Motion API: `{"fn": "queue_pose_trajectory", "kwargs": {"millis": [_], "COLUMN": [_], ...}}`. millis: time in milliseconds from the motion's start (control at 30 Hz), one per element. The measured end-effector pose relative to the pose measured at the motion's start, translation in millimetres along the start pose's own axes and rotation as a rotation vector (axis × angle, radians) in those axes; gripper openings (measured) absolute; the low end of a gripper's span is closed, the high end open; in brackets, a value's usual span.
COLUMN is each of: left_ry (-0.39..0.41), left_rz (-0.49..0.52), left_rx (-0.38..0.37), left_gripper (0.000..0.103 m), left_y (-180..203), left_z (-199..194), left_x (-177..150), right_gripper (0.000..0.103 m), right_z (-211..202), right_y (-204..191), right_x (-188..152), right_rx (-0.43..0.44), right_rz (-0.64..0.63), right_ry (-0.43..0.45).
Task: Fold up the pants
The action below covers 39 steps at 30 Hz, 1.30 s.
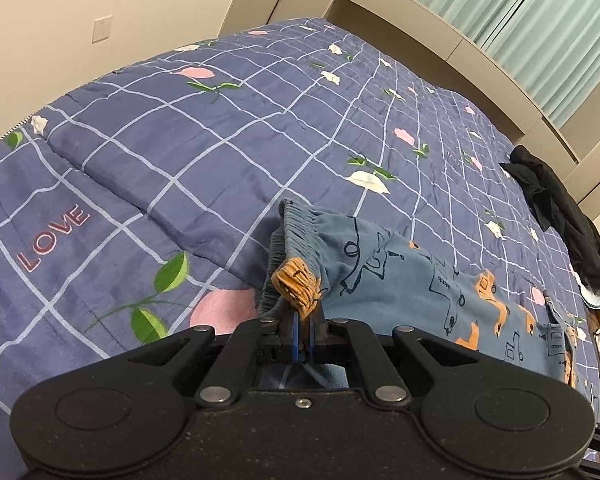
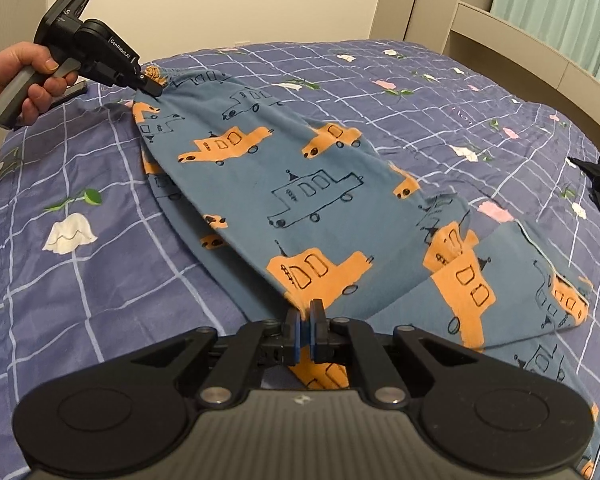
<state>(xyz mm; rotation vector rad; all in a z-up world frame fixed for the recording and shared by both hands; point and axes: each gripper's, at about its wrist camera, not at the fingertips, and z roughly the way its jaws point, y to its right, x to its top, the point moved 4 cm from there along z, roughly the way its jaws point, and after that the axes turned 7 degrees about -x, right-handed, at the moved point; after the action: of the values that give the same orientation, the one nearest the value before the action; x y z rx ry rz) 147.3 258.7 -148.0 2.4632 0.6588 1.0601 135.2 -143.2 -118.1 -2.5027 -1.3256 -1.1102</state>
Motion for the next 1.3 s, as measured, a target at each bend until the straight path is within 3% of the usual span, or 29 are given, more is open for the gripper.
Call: {"fn": "queue_pose_trajectory", "kwargs": {"millis": [267,400,467,533,667,733,833,933,1033,1133,1167,1233,1300], "left_ry": [0.038,-0.013,-0.036,-0.031,0.017,0.046,0.055,0.012,-0.108,-0.065,-0.036,0.004,-0.014], "left_rz": [-0.012,-0.01,-0.004,0.003,0.001,0.028,0.106,0.182,0.189,0.186,0.185,0.219,0.287], "left_rx": [-0.008,0.023,0.053,0.072,0.09,0.077,0.034,0.075,0.159,0.151,0.138,0.095,0.074], "left_gripper": [0.004,0.005,0.014,0.02,0.022,0.02,0.023,0.026,0.024,0.023,0.03,0.046,0.065], "left_y": [5,0,-2,-4,-8,3,32,44,27,28,34,51,75], "left_z": [-13,-4,0,-5,-29,-39,-36,-16,10,-4,-11,-19,-16], "left_x": [3,-2,-6,-8,-7,-5,-4,-12,-27,-27,-26,-27,-33], "right_gripper": [0.003,0.003,0.004,0.011,0.024,0.031,0.033,0.033,0.033,0.035,0.037,0.057,0.065], "right_z": [-12,-15,-7,-2,-18,-28,-21,0,15,3,-3,-15,-20], "right_y": [3,-5,-8,-9,-5,0,4,1,-2,4,6,8,9], "right_x": [1,-1,-7,-12,-5,2,16,19,4,-11,-13,-17,-17], "right_rx": [0.019,0.034,0.007,0.004,0.048,0.053,0.023,0.001,-0.015,-0.008,-0.004,0.018,0.014], "right_rz": [0.068,0.049,0.013,0.014,0.088,0.138,0.171,0.157,0.14,0.187,0.203,0.239,0.25], "right_ry": [0.074,0.08,0.034,0.0,0.04,0.086,0.12,0.086,0.021,0.02,0.032,0.078,0.095]}}
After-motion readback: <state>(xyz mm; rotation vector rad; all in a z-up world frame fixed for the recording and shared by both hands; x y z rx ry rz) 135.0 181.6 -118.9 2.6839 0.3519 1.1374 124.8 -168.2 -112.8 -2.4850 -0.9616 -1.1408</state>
